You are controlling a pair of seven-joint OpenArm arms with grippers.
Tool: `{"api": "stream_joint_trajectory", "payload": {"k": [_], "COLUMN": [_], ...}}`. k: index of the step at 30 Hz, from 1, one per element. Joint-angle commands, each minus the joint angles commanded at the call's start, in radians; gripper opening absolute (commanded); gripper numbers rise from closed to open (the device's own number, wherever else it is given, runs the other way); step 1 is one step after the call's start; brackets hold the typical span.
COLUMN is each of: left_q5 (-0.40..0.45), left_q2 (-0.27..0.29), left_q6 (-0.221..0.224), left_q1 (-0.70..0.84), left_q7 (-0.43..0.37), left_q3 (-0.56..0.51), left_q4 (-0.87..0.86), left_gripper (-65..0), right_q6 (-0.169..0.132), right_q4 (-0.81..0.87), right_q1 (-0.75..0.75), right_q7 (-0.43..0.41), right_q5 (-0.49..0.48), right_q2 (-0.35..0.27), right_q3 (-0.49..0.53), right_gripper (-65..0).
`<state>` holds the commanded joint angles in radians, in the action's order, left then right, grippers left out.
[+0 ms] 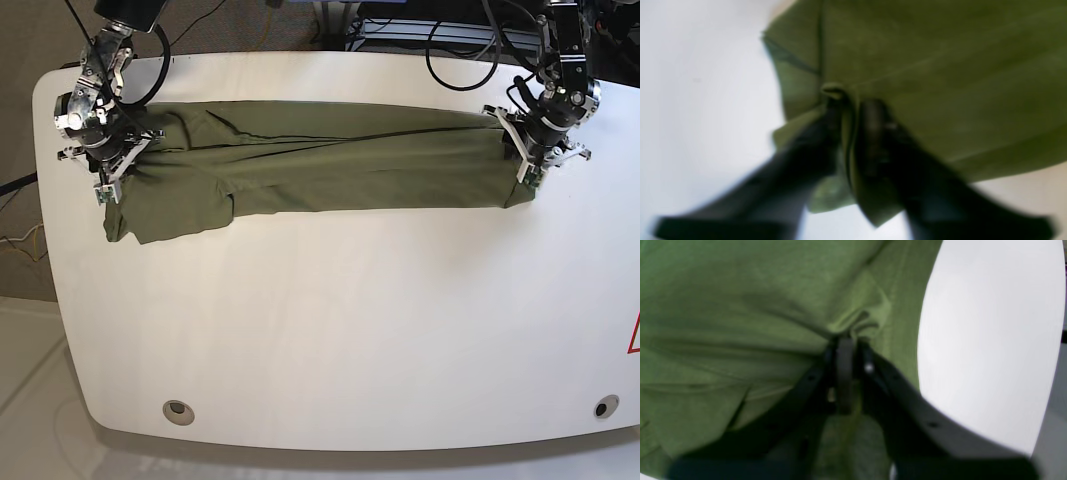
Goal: Fold the T-shirt properly
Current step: 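Shift the left gripper outward along the strip end, keeping hold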
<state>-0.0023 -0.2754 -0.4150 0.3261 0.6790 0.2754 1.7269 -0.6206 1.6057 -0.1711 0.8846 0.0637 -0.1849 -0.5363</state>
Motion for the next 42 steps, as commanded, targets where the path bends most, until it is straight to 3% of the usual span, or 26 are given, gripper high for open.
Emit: {"api": "stream_joint_trajectory", "payload": {"k": [4,7,22,34,42], "left_q5": [0.000,0.000,0.000,-0.002,-0.006], "left_q2": [0.000,0.000,0.002,0.008,0.074], "left_q6": [0.000,0.000,-0.002,-0.002,-0.005], "left_q1": [-0.009,-0.025,-0.130,-0.146,-0.118], "left_q7": [-0.026,-0.035,-0.037,-0.034,0.015], "left_q3": [0.035,0.043,0.097,0.094,0.091], "left_q4": [0.000,0.002,0.075,0.161,0.195], "left_gripper": [-12.5,-12.7,-13.2,-13.2,-14.8], "right_q6": [-0.031,-0.038,-0.044,-0.048,-0.077], "right_q4": [0.002,0.003,0.198,0.370,0.390], "right_q1": [-0.002,-0.002,0.021,0.044,0.040], "right_q7": [0.000,0.000,0.008,0.112,0.149], "right_q5": [0.002,0.002,0.003,-0.006,-0.006], "right_q2": [0.000,0.000,-0.020,-0.037,-0.026], "right_q3": [-0.002,-0.005,-0.008,-0.006,-0.002], "right_gripper": [-25.8,-17.9,-20.3,-20.7,-23.7]}}
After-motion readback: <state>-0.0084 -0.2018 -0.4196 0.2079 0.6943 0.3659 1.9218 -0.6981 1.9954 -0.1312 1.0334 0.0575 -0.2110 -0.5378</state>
